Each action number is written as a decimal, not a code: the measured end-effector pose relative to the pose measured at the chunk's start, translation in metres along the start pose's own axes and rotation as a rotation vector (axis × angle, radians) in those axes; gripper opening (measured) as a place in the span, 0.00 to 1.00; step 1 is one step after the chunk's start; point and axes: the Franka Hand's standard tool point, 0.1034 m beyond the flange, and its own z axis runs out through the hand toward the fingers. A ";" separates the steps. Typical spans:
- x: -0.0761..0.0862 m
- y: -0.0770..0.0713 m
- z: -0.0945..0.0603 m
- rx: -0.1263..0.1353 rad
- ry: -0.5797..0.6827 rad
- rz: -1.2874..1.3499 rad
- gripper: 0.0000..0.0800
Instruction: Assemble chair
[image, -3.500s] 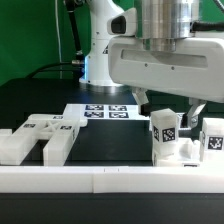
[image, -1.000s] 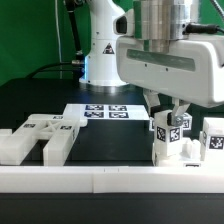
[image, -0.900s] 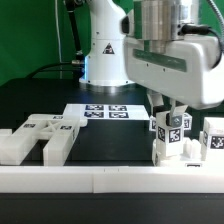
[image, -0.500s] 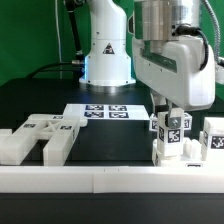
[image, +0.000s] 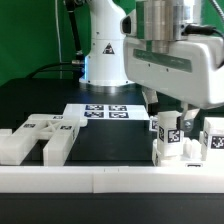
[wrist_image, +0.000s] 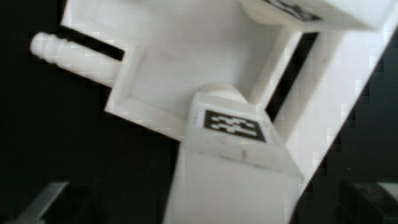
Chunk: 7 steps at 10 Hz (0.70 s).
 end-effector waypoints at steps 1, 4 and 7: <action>0.000 -0.001 0.000 0.005 0.004 -0.108 0.81; 0.001 -0.003 -0.001 0.011 0.012 -0.354 0.81; 0.001 -0.003 -0.001 0.001 0.020 -0.570 0.81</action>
Offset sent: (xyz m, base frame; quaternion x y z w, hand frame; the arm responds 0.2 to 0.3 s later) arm 0.0002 0.0042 0.0024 0.0003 0.0030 -0.2189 0.9757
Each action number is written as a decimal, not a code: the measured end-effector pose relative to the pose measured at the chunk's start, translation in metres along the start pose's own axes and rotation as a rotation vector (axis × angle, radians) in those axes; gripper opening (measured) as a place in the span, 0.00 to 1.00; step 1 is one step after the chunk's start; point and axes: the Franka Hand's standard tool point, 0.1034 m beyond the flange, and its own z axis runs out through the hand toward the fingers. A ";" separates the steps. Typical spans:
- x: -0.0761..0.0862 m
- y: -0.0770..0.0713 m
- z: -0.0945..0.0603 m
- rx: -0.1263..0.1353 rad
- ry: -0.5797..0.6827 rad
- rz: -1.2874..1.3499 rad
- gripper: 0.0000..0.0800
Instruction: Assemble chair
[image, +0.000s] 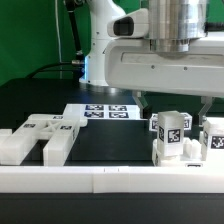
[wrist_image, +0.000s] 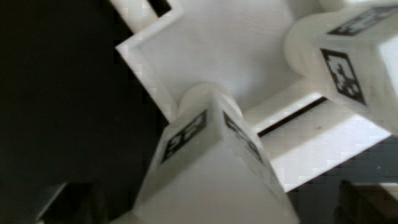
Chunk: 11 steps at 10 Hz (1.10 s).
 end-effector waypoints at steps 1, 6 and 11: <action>0.000 0.000 0.000 0.000 0.000 -0.034 0.81; 0.001 0.002 0.000 -0.009 0.007 -0.342 0.81; 0.004 0.003 0.001 -0.018 0.019 -0.483 0.77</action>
Offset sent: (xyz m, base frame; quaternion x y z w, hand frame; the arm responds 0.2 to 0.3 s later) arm -0.0057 -0.0005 0.0028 -0.0023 0.0087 -0.1202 0.9927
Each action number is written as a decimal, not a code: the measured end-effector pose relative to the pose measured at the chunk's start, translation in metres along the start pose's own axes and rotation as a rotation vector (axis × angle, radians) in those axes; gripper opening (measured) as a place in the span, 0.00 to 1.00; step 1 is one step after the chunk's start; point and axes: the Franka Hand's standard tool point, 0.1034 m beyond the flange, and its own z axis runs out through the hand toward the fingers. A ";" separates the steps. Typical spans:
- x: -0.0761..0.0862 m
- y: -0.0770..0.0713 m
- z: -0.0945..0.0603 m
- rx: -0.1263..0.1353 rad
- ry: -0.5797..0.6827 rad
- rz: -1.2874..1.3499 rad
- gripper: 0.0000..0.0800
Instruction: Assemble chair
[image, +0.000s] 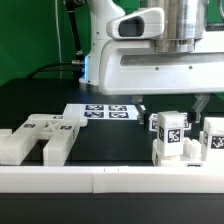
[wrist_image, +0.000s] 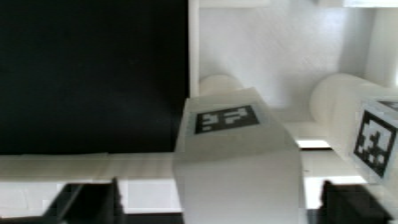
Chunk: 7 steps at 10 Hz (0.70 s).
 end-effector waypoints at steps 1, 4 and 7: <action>0.000 0.000 0.000 0.000 0.000 0.017 0.54; 0.000 0.000 0.000 0.000 0.000 0.135 0.36; 0.000 0.001 0.000 0.003 -0.003 0.393 0.36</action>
Offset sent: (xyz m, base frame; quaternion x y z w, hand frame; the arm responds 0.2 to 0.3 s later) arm 0.0000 0.0000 0.0000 0.0000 0.0000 0.1938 0.9810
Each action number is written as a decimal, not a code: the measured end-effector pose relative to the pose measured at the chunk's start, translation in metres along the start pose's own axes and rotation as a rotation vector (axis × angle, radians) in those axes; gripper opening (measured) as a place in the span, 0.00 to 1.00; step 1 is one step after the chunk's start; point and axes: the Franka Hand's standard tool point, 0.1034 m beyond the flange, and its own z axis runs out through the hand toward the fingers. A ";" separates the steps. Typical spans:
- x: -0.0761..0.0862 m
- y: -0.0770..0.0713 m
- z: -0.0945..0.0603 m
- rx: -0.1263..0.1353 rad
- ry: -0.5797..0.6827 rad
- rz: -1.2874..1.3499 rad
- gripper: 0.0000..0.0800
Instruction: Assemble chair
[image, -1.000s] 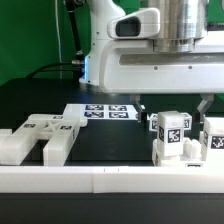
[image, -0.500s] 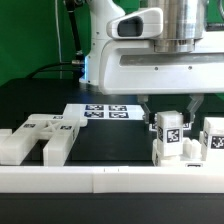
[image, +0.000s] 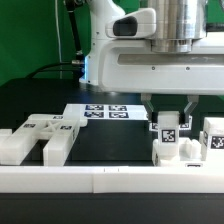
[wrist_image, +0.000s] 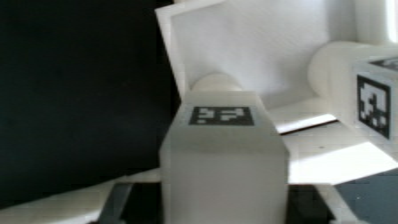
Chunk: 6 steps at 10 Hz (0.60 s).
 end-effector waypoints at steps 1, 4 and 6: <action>0.002 0.001 0.001 0.011 0.002 0.138 0.36; 0.003 0.001 0.002 0.017 0.003 0.482 0.36; 0.006 0.001 0.001 0.035 0.008 0.643 0.36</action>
Offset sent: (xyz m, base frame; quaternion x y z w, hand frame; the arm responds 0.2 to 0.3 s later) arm -0.0058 -0.0039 -0.0124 -0.0297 -0.0254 0.2940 0.9550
